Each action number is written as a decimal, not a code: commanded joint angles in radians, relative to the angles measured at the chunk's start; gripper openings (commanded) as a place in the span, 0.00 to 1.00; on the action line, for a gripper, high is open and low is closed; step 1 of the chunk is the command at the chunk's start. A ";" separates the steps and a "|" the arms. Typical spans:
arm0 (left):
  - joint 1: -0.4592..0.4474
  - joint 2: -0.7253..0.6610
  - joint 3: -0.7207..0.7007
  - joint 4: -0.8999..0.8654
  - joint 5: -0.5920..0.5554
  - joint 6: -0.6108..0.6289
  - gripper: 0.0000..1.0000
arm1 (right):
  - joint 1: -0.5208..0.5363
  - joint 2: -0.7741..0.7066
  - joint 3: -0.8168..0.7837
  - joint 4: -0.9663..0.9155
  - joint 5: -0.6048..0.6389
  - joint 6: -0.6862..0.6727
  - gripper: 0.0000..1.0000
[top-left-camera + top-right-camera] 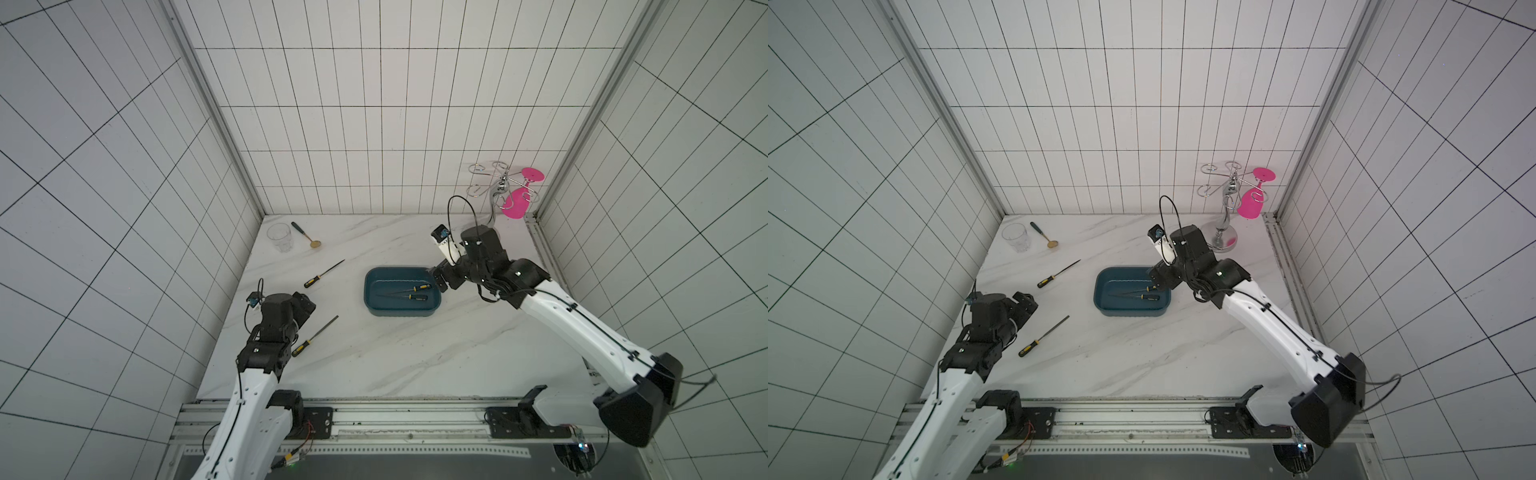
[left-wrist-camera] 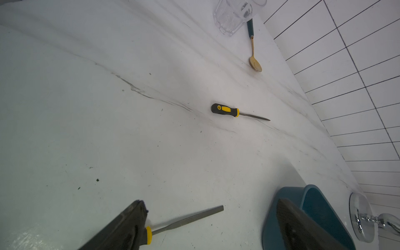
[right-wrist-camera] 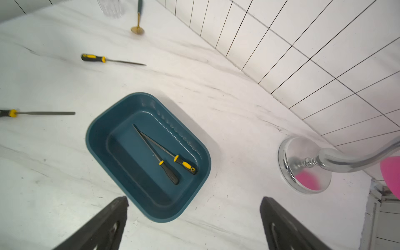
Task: Put the file tool into the storage box
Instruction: Move the file tool to the center of the board.
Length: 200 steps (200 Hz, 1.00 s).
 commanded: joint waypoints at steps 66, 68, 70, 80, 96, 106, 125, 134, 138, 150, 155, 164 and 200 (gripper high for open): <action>-0.022 0.135 -0.068 -0.028 0.129 -0.141 0.98 | 0.008 -0.274 -0.420 0.132 -0.192 0.322 0.99; -0.027 0.138 -0.072 -0.025 0.126 -0.142 0.98 | 0.008 -0.273 -0.421 0.131 -0.193 0.322 0.99; -0.029 0.138 -0.076 -0.021 0.123 -0.143 0.98 | 0.008 -0.271 -0.422 0.132 -0.194 0.322 0.99; -0.042 0.143 -0.097 -0.001 0.116 -0.152 0.98 | 0.008 -0.264 -0.426 0.128 -0.204 0.317 0.99; -0.044 0.149 -0.126 0.029 0.127 -0.170 0.98 | 0.010 -0.258 -0.425 0.115 -0.208 0.304 0.99; -0.050 0.156 -0.136 0.045 0.137 -0.184 0.98 | 0.009 -0.257 -0.426 0.118 -0.212 0.305 0.99; -0.090 0.179 -0.140 0.074 0.138 -0.209 0.98 | 0.008 -0.259 -0.426 0.125 -0.222 0.295 0.99; -0.127 0.192 -0.133 0.078 0.131 -0.224 0.98 | 0.008 -0.260 -0.427 0.128 -0.212 0.289 0.99; -0.147 0.200 -0.129 0.077 0.126 -0.234 0.98 | 0.008 -0.260 -0.428 0.128 -0.209 0.286 0.99; -0.225 0.220 -0.113 0.077 0.105 -0.263 0.98 | 0.008 -0.261 -0.431 0.129 -0.196 0.282 0.99; -0.260 0.229 -0.107 0.073 0.094 -0.273 0.98 | 0.008 -0.263 -0.434 0.132 -0.193 0.282 0.99; -0.315 0.237 -0.086 0.053 0.070 -0.290 0.98 | 0.009 -0.265 -0.437 0.136 -0.190 0.281 0.99; -0.408 0.169 0.033 -0.147 -0.167 -0.293 0.98 | 0.008 -0.263 -0.445 0.145 -0.200 0.284 0.99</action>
